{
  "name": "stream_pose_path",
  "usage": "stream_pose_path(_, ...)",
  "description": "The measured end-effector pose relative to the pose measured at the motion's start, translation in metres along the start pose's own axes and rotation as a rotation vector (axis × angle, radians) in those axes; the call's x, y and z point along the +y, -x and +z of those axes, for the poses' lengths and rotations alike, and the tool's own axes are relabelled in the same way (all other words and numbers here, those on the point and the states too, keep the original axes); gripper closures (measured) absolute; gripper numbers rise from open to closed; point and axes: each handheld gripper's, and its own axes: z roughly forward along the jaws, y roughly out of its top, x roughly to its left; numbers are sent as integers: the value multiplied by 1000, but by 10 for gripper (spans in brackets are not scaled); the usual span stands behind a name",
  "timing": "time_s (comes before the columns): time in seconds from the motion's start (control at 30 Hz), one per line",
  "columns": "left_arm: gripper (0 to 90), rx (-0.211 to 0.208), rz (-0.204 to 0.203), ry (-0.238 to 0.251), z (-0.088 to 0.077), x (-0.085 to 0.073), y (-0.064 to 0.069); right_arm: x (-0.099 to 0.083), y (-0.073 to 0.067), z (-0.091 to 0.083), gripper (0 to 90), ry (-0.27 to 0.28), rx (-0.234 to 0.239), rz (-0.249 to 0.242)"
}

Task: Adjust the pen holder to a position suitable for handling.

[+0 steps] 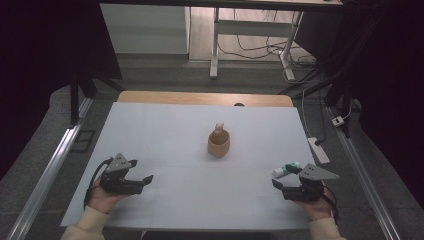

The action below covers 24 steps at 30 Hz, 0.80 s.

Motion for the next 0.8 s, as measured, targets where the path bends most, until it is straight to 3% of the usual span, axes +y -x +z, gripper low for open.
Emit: stream_pose_path(0.8, 170, -4, 21, -20, 5, 0, 7, 3, -1, 7, 257, -4, -12, 5)
